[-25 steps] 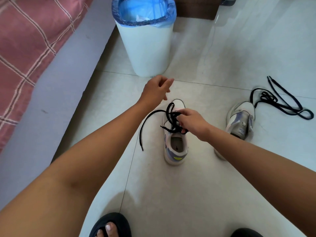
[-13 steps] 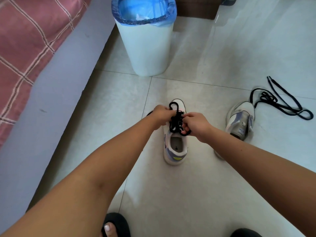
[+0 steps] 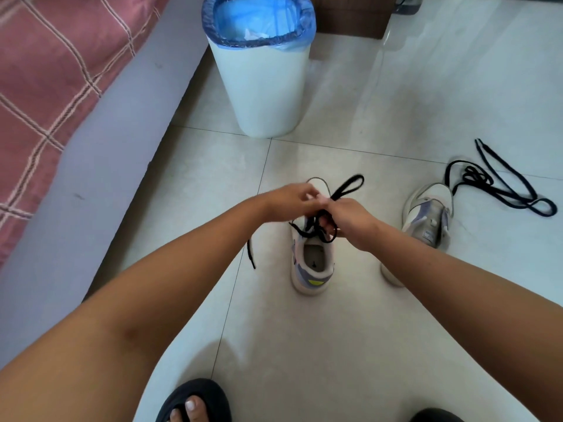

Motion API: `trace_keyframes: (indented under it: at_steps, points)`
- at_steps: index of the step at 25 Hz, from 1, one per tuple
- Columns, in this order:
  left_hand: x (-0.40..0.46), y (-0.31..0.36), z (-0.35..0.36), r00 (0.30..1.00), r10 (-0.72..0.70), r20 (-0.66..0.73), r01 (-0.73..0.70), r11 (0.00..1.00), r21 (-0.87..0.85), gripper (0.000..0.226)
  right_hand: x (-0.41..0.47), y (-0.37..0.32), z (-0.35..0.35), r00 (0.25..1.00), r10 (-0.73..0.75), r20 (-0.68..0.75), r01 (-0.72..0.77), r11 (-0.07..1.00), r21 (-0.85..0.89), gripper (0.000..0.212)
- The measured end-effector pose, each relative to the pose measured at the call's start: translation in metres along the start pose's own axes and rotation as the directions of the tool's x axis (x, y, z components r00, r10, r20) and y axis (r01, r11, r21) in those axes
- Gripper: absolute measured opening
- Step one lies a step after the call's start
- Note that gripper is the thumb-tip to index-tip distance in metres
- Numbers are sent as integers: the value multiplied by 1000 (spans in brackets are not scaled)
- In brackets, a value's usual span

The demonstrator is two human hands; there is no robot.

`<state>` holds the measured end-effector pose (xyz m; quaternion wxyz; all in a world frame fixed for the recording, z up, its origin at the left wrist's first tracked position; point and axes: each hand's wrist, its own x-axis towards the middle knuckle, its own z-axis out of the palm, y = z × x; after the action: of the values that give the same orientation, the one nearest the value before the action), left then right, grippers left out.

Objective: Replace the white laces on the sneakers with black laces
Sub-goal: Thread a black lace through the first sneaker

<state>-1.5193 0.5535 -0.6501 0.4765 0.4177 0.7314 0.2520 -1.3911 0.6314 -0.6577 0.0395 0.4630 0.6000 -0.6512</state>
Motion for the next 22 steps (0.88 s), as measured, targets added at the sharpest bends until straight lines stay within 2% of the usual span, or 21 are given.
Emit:
trace_keyframes:
  at_steps: [1,4,5,6,7,8,9,10,12,13,14,15,16,17,18,19,20,22]
  points:
    - [-2,-7,4,999,-32,8,31,997,69,25,-1,-1,-3,998,57,9,-57,998,6,29]
    - [-15,-12,-9,989,-16,-146,33,993,112,18,-2,-2,-14,958,238,160,-266,946,184,19]
    - [-22,-10,-20,996,-43,-80,50,995,83,17,-2,-1,-16,945,260,201,-305,921,242,18]
    - [-29,-7,-30,993,-96,69,92,994,60,15,-1,0,-17,937,270,223,-328,900,287,17]
    - [-38,-3,-39,953,-178,246,165,984,71,14,-1,1,-16,934,271,235,-337,886,318,17]
    - [-42,0,-43,897,-251,363,231,968,98,16,0,1,-15,936,264,232,-330,887,323,19]
    - [-40,0,-42,880,-288,379,266,958,110,18,-1,1,-13,944,245,219,-304,906,295,22]
    - [-35,0,-36,914,-277,296,264,961,82,20,-3,0,-13,955,213,207,-259,937,233,26]
    - [-20,1,-18,988,-154,18,155,985,-71,30,-7,-4,-13,971,115,207,-127,991,42,30]
    - [-15,3,-6,993,-102,-57,92,983,-156,37,-9,-8,-13,978,46,202,-30,996,-84,31]
    - [-10,5,7,995,-72,-71,55,974,-218,40,-10,-10,-12,982,-40,183,82,970,-228,30]
    - [-6,6,17,997,-47,-57,32,972,-231,38,-10,-11,-11,978,-145,147,192,901,-389,27]
    - [-3,4,25,999,-21,-36,13,979,-203,34,-8,-10,-9,956,-276,102,284,777,-561,22]
    - [-1,3,28,1000,-8,-21,5,988,-152,30,-6,-6,-7,903,-424,68,342,613,-712,16]
    - [1,1,27,1000,-4,-12,3,992,-123,29,-4,1,-5,828,-558,48,372,485,-791,12]
    - [1,0,23,1000,-17,6,17,993,-121,30,-1,10,-4,766,-642,18,399,454,-796,13]
    - [1,-3,20,999,-37,35,42,989,-139,31,1,17,-3,747,-664,-40,428,526,-735,15]
    - [0,-12,13,991,-72,111,92,978,-185,33,3,23,-5,806,-570,-160,422,743,-519,17]
